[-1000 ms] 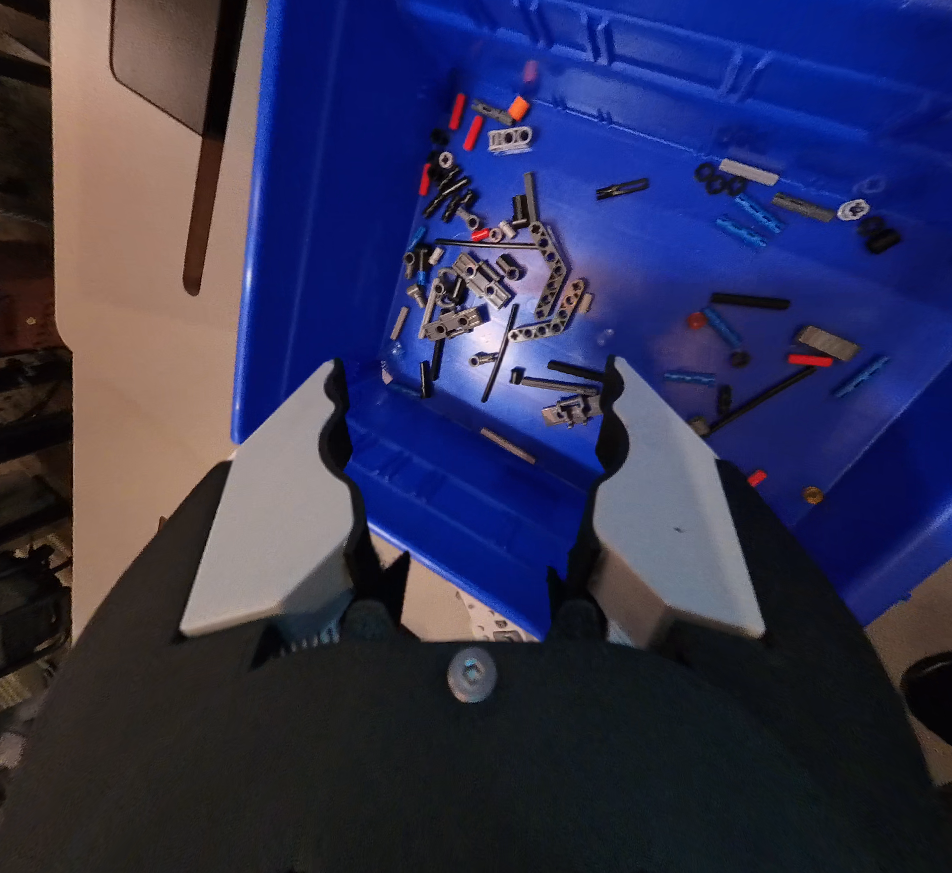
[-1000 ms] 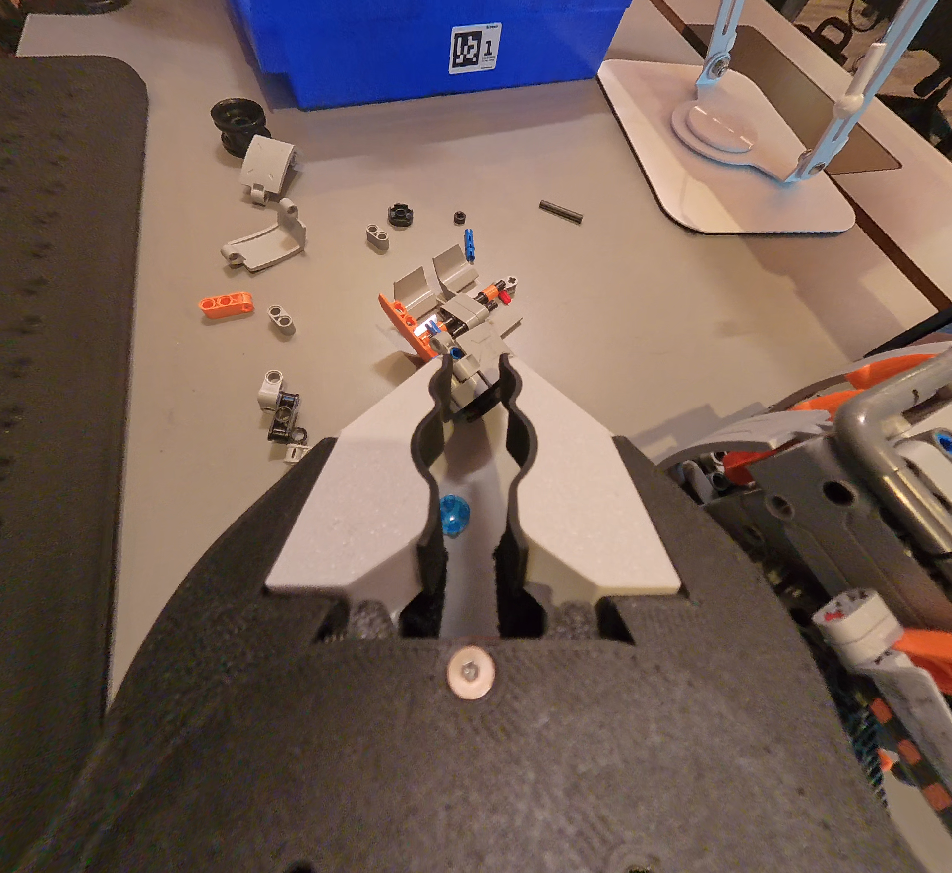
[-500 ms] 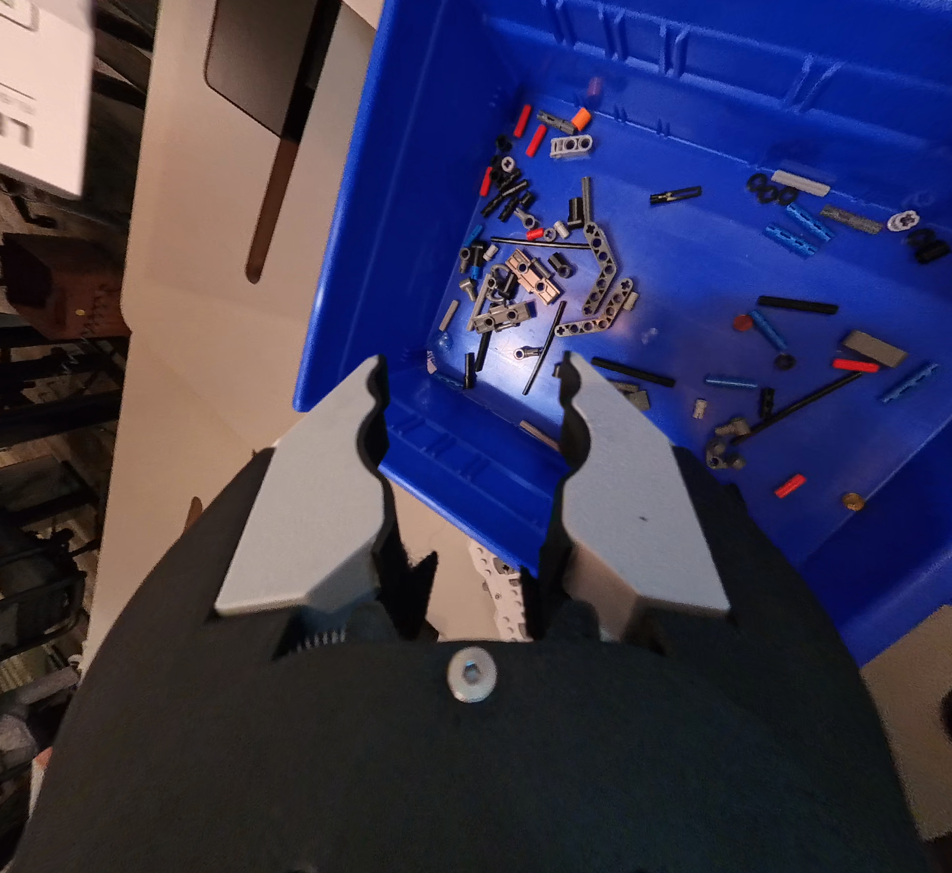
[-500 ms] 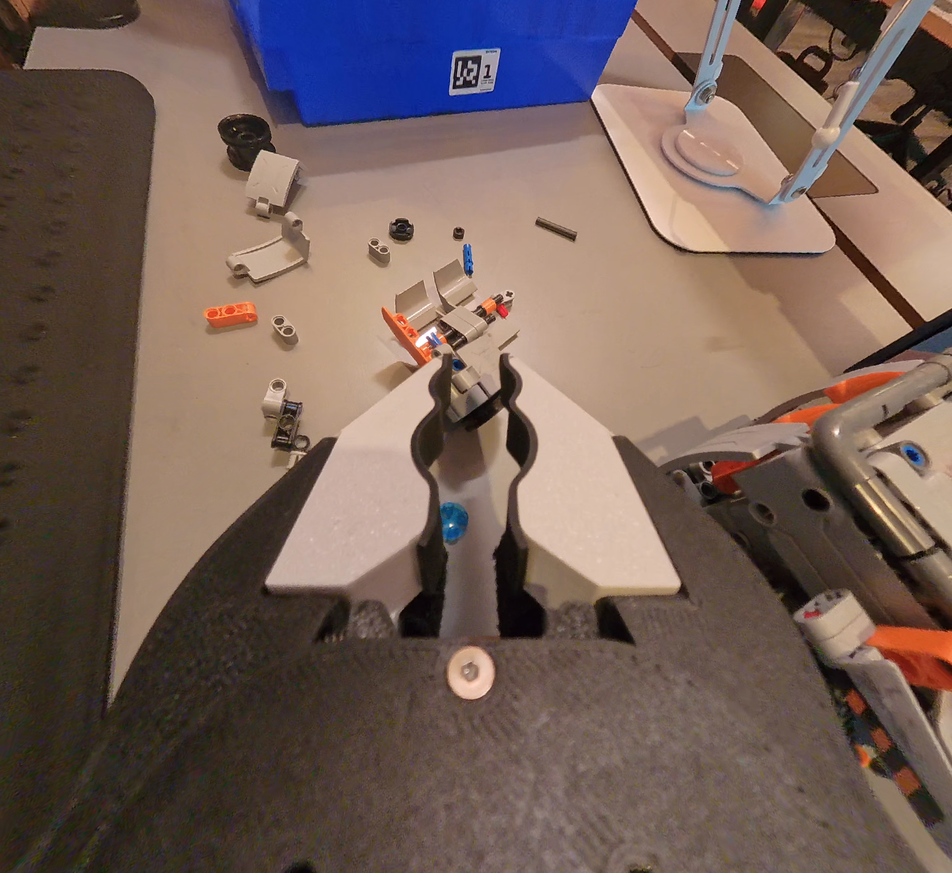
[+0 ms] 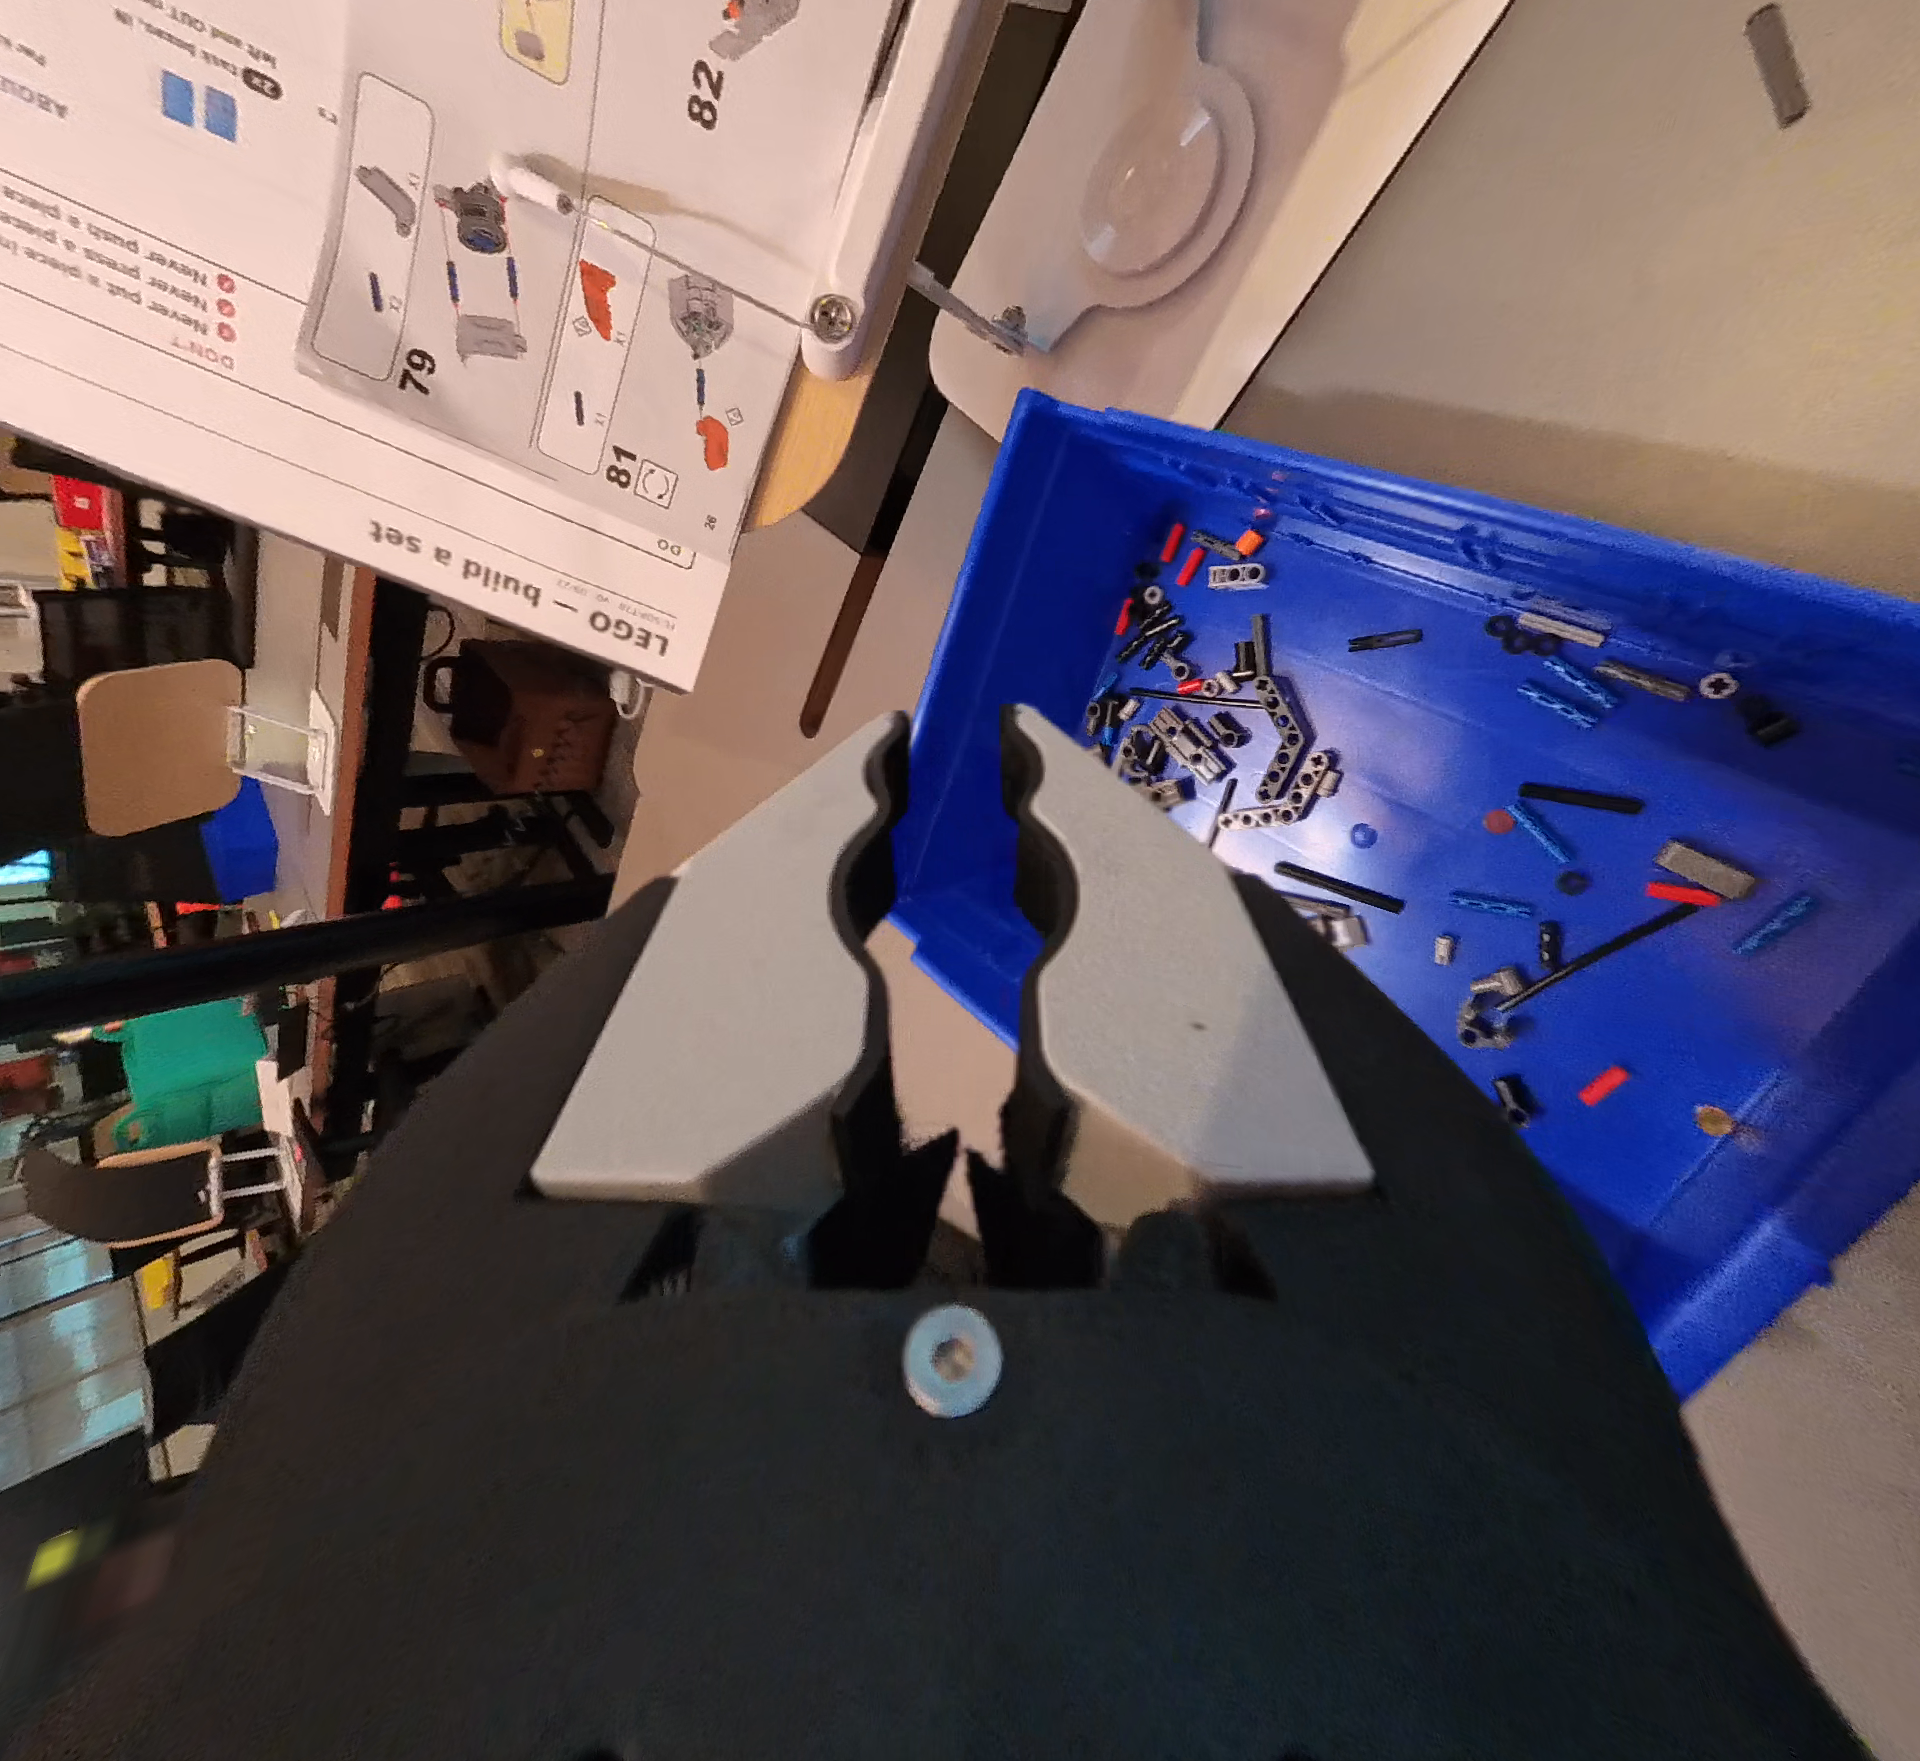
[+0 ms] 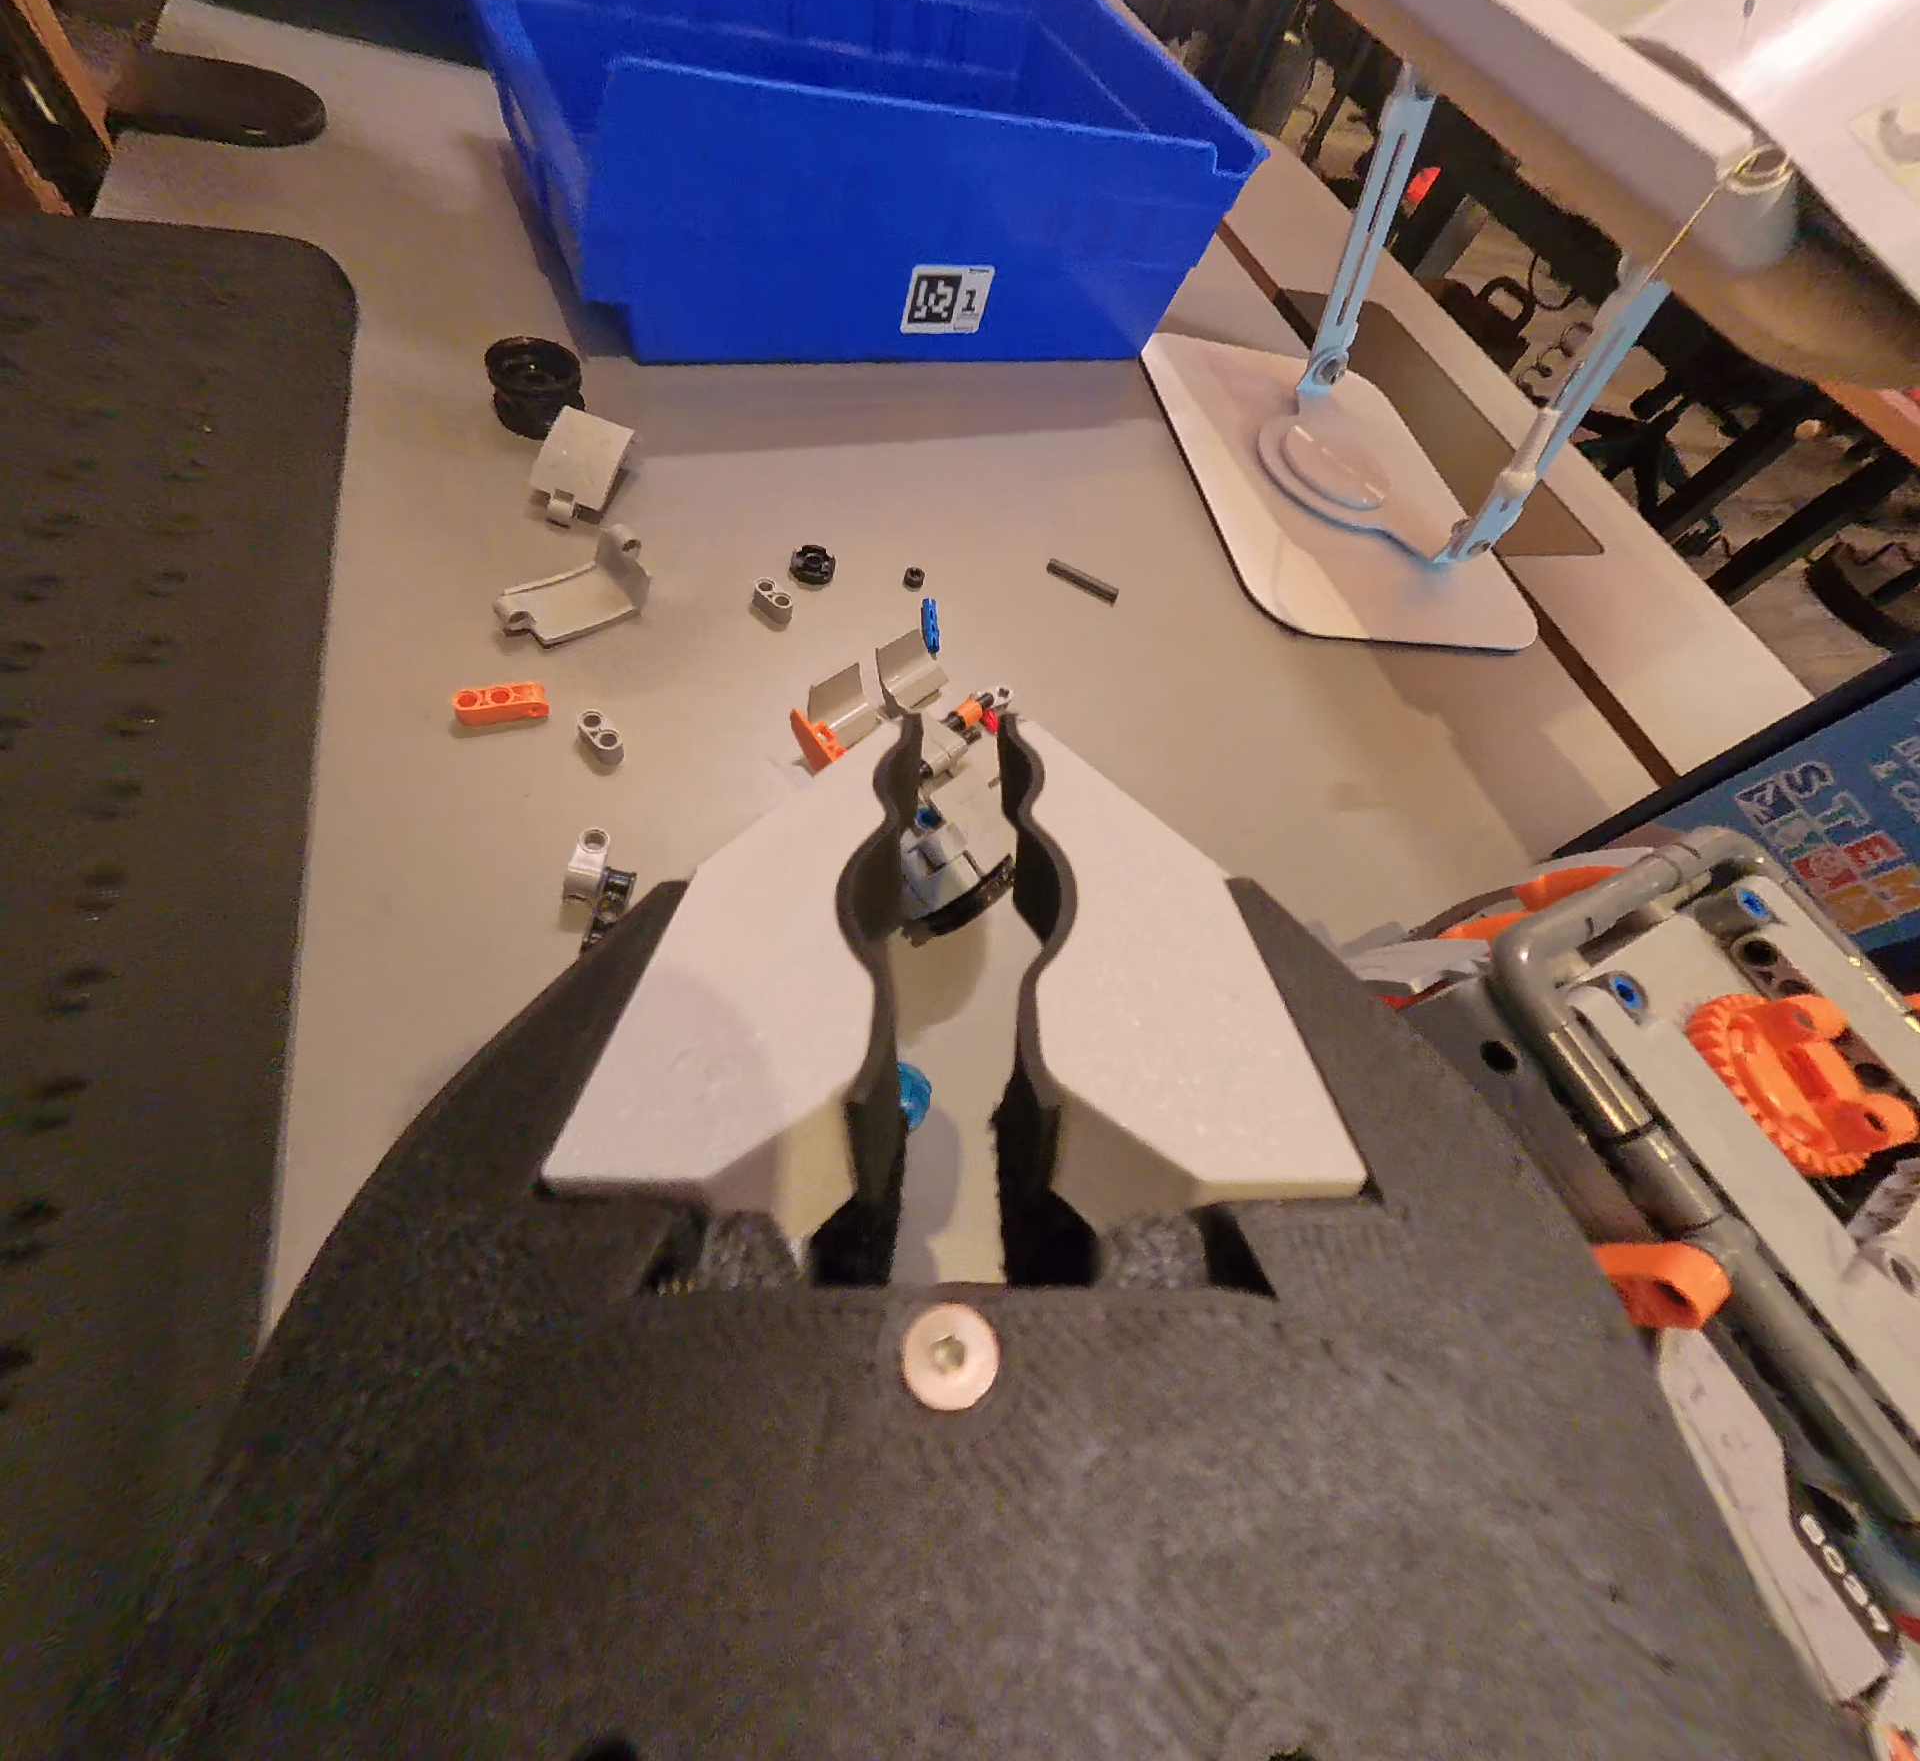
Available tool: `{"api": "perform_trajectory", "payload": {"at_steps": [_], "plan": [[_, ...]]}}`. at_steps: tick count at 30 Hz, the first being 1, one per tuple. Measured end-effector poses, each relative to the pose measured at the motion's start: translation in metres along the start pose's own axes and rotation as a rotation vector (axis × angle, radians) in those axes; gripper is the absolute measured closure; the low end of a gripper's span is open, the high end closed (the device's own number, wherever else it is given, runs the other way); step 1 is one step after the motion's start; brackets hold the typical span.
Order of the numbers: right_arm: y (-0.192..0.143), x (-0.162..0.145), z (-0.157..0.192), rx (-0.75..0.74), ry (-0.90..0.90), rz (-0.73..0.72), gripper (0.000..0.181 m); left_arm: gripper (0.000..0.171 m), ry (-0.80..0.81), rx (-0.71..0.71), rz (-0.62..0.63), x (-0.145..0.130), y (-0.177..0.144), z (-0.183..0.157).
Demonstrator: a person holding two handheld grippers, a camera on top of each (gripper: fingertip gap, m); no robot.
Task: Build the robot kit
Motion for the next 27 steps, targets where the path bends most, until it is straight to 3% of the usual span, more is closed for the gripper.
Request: {"api": "perform_trajectory", "payload": {"at_steps": [6,11,13,17,21,27], "plan": [[-0.007,0.008,0.004,0.001,-0.021,-0.029,0.169,0.145,-0.064,0.000,-0.028,0.007,-0.012,0.005],[-0.009,0.013,0.008,0.004,-0.041,-0.039,0.169,0.136,-0.067,-0.076,0.102,-0.026,0.005,-0.009],[-0.009,0.014,0.009,0.004,-0.045,-0.040,0.169,0.124,-0.077,-0.123,0.150,-0.040,0.010,-0.019],[-0.010,0.015,0.010,0.001,-0.052,-0.042,0.169,0.120,-0.166,-0.164,0.202,-0.072,0.019,-0.025],[-0.009,0.015,0.011,0.005,-0.054,-0.042,0.168,0.124,-0.243,-0.181,0.195,-0.098,0.033,-0.024],[-0.006,0.012,0.011,0.011,-0.049,-0.028,0.168,0.135,-0.173,-0.298,0.165,-0.088,0.066,-0.053]]}}
Point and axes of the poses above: each gripper's, where its closed fingertips meet, y out along the fingers, x out of its top, z = x × y across the jaws, the point moved 1 cm from there along -y, back along the fingers, and after that the axes turned 7 degrees about y, right-handed, at the moved point
